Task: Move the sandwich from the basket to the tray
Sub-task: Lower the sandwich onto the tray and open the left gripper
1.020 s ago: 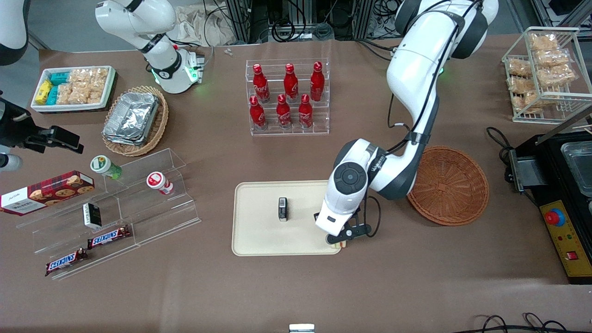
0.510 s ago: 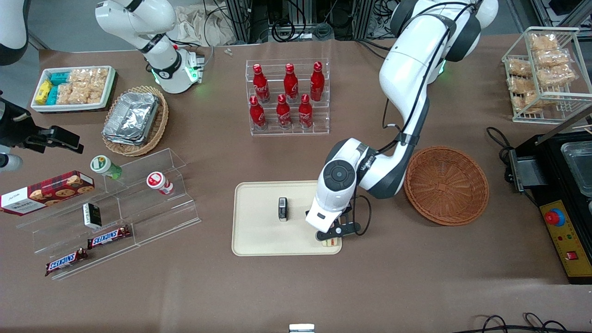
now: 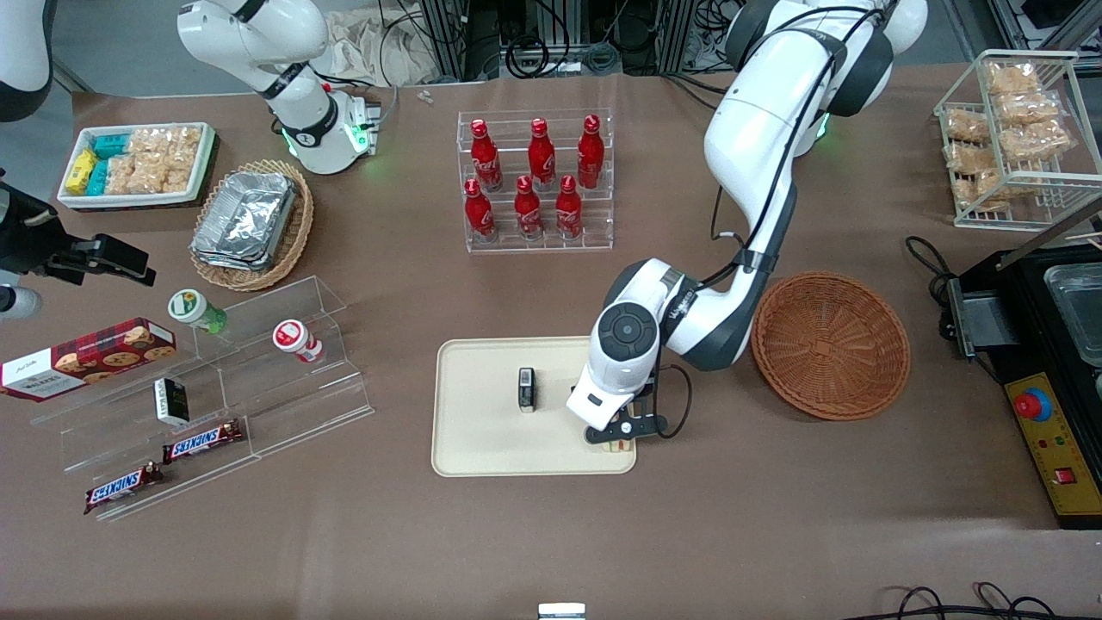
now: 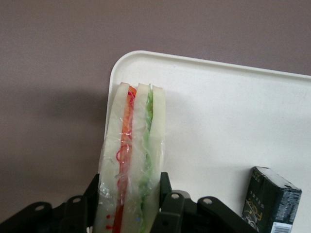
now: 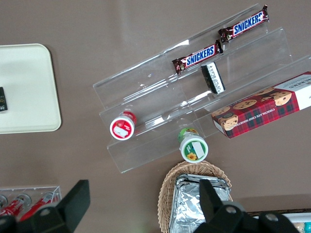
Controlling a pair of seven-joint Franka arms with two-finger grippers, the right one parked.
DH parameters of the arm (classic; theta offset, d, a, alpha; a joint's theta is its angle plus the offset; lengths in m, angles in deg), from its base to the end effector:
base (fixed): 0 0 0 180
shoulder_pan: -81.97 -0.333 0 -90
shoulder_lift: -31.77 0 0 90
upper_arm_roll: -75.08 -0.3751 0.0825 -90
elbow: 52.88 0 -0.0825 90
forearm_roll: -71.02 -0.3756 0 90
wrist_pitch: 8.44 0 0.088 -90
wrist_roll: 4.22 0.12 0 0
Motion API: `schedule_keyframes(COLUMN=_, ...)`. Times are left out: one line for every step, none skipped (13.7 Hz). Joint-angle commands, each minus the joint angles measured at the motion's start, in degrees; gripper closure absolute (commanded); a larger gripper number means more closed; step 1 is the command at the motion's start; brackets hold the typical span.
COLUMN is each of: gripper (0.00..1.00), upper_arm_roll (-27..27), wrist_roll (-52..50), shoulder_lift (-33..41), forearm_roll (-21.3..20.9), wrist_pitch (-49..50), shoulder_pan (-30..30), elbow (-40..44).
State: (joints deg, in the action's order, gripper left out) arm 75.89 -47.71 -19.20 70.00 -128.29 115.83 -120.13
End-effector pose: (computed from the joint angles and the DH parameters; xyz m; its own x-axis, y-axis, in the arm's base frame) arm 0.6645 -0.4538 0.2828 0.9884 0.1503 0.0239 0.1499 -0.9886 0.0162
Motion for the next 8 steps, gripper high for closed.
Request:
schedule_keyframes(gripper=0.46, upper_arm_roll=-0.29, wrist_roll=0.34, shoulder_lift=-0.27, forearm_roll=-0.47, wrist_pitch=0.76, shoulder_pan=0.68, elbow=0.63)
schedule_keyframes(gripper=0.45, upper_arm_roll=-0.29, wrist_roll=0.25, shoulder_lift=-0.27, forearm_roll=-0.56, wrist_pitch=0.76, shoulder_pan=0.94, elbow=0.63)
schedule_keyframes(gripper=0.45, upper_arm_roll=-0.29, wrist_roll=0.08, shoulder_lift=-0.27, forearm_roll=-0.56, wrist_pitch=0.76, shoulder_pan=0.94, elbow=0.63)
schedule_keyframes(gripper=0.45, upper_arm_roll=-0.29, wrist_roll=-0.1, shoulder_lift=-0.19, forearm_roll=-0.56, wrist_pitch=0.85, shoulder_pan=1.03, elbow=0.63)
schedule_keyframes(gripper=0.45, upper_arm_roll=-0.29, wrist_roll=-0.28, shoulder_lift=-0.19, forearm_roll=-0.47, wrist_pitch=0.85, shoulder_pan=1.03, elbow=0.63)
schedule_keyframes(gripper=0.42, upper_arm_roll=-0.29, wrist_roll=-0.28, shoulder_lift=-0.1, forearm_roll=-0.47, wrist_pitch=0.94, shoulder_pan=1.03, elbow=0.63)
schedule_keyframes(gripper=0.29, upper_arm_roll=-0.29, wrist_roll=-0.45, shoulder_lift=-0.1, forearm_roll=-0.04, wrist_pitch=1.29, shoulder_pan=1.03, elbow=0.63)
schedule_keyframes(gripper=0.0, upper_arm_roll=-0.29, wrist_roll=-0.37, shoulder_lift=0.16, forearm_roll=0.05, wrist_pitch=1.55, shoulder_pan=1.03, elbow=0.72)
